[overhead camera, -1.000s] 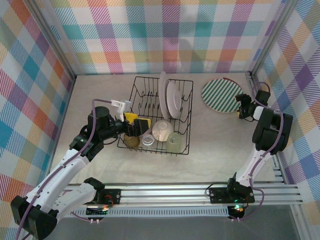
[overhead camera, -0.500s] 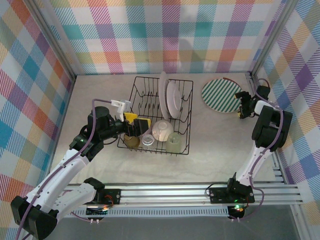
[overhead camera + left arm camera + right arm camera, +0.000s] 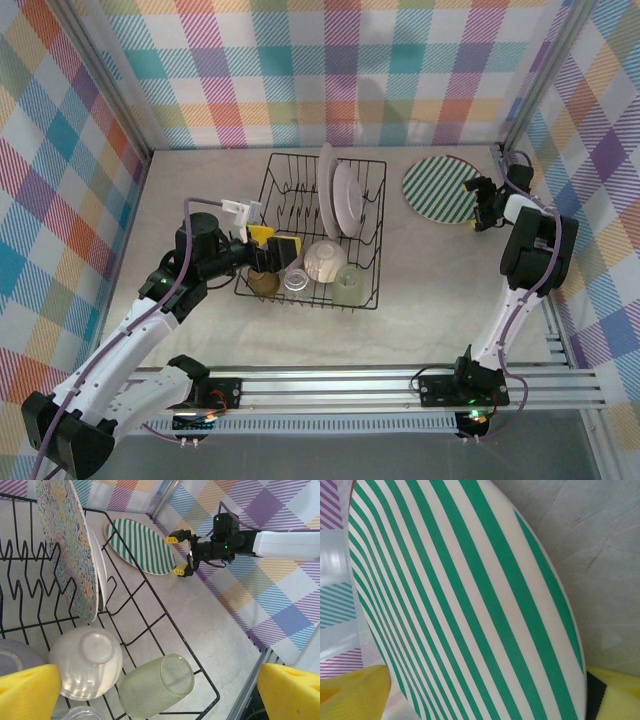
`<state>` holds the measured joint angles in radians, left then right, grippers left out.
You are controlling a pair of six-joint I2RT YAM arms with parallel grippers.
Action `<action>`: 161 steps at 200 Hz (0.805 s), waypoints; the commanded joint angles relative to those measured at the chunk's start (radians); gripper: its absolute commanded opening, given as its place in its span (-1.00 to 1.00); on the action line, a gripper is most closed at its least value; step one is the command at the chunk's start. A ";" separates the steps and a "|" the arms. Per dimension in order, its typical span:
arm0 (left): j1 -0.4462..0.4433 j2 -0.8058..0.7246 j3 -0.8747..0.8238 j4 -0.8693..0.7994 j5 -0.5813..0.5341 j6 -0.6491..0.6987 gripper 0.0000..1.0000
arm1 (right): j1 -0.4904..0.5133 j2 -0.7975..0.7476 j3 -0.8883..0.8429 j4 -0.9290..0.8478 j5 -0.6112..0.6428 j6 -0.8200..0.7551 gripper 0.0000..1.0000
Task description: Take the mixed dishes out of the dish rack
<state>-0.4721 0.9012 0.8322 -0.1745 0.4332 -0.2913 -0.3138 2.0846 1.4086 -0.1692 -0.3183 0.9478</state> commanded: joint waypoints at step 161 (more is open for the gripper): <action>0.012 0.097 0.064 -0.024 0.005 -0.083 1.00 | 0.007 -0.305 -0.245 0.123 0.075 0.013 0.98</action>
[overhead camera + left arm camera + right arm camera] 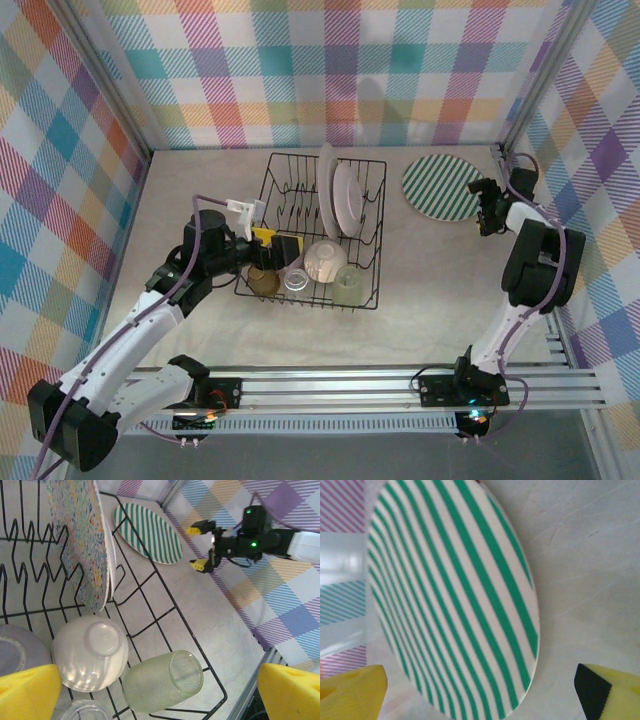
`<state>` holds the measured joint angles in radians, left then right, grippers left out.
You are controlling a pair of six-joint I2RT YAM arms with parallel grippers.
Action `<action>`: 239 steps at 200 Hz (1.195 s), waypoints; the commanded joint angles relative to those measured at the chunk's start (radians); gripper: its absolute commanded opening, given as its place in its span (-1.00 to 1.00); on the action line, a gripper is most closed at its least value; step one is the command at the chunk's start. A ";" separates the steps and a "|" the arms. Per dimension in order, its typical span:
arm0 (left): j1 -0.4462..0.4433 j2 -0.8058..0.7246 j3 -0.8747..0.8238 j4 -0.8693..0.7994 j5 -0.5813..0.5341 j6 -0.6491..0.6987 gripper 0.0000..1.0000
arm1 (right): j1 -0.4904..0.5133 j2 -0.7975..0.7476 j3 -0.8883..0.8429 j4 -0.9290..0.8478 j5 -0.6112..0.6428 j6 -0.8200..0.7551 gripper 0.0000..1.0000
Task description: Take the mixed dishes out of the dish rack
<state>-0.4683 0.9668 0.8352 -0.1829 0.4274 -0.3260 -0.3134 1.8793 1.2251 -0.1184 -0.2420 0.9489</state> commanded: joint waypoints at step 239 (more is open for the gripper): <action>-0.084 0.731 0.635 -0.173 -0.209 0.035 0.43 | 0.199 -1.381 -0.670 -0.039 -0.731 -0.085 0.98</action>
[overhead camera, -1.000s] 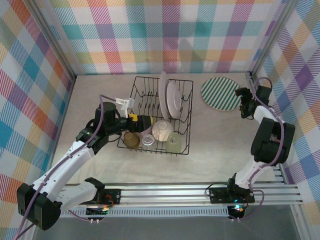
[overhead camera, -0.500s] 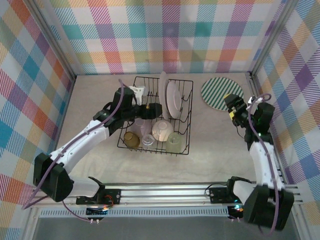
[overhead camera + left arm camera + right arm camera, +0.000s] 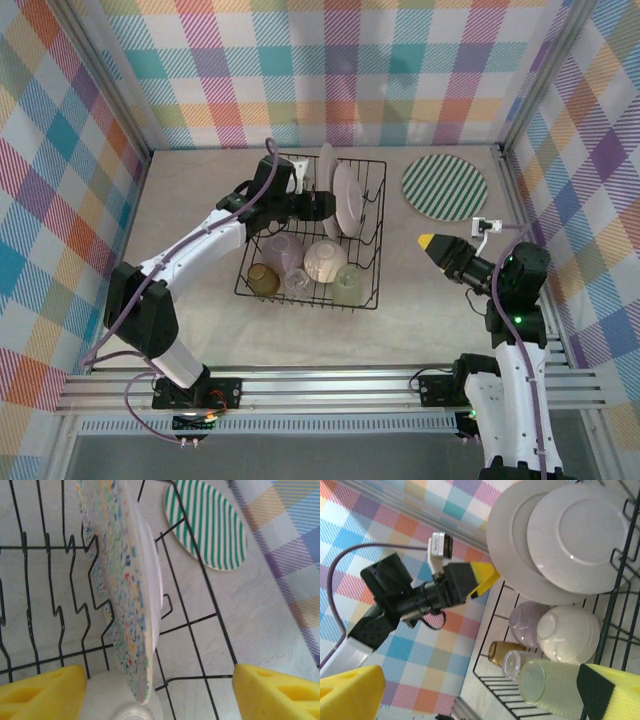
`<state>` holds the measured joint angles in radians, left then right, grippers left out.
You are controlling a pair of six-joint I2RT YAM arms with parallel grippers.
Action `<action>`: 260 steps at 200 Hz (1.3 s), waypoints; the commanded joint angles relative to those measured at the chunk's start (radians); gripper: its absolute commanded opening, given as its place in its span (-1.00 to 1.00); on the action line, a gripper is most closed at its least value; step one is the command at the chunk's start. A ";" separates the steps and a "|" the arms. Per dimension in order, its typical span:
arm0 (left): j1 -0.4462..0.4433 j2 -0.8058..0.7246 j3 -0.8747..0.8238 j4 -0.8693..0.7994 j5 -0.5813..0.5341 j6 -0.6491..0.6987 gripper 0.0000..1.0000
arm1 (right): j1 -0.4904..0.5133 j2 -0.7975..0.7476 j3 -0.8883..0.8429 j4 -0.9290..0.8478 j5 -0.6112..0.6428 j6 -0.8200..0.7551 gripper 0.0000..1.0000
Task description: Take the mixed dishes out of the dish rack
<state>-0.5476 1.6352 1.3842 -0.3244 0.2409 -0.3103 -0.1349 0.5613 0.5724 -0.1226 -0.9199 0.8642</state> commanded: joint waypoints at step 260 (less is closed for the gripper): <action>-0.004 0.082 0.233 -0.086 -0.012 -0.092 -1.00 | 0.045 -0.147 -0.124 -0.006 -0.027 0.017 0.98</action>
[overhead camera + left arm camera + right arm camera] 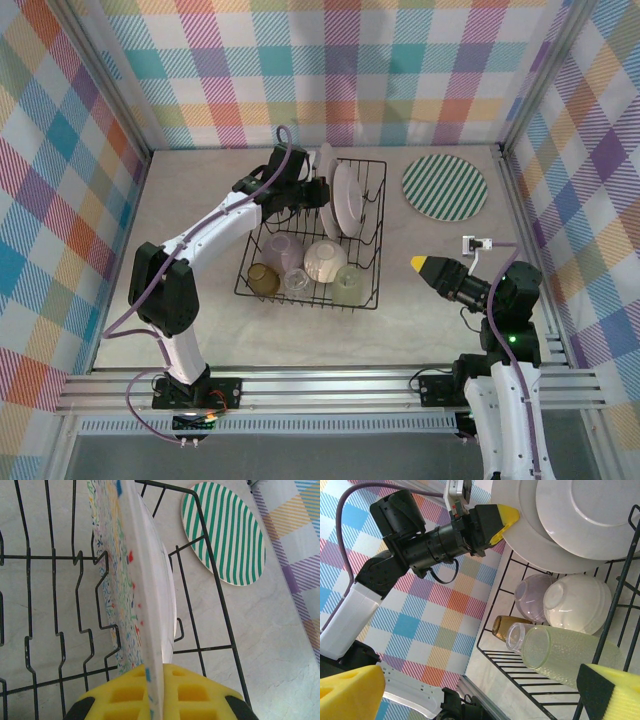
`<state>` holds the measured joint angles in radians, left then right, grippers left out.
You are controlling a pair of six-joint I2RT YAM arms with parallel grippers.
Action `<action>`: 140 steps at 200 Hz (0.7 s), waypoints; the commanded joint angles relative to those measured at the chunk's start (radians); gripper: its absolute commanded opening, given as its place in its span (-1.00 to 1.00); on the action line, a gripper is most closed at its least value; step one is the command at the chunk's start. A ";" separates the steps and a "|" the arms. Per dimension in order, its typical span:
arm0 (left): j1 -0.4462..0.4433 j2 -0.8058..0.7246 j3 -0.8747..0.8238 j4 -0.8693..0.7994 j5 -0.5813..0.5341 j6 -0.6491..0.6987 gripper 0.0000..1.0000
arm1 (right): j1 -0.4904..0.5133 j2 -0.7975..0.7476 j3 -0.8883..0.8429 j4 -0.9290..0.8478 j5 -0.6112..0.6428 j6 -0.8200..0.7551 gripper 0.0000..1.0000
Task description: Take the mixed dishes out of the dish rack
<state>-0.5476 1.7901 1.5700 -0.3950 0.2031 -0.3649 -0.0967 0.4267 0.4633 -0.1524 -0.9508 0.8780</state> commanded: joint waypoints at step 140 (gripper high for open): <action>-0.002 -0.257 0.045 -0.098 -0.105 0.009 -1.00 | 0.007 -0.027 -0.022 0.023 0.016 0.015 0.98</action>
<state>-0.5476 1.6367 1.5875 -0.5026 0.1726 -0.3813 -0.0967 0.4129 0.4503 -0.1516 -0.9356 0.8822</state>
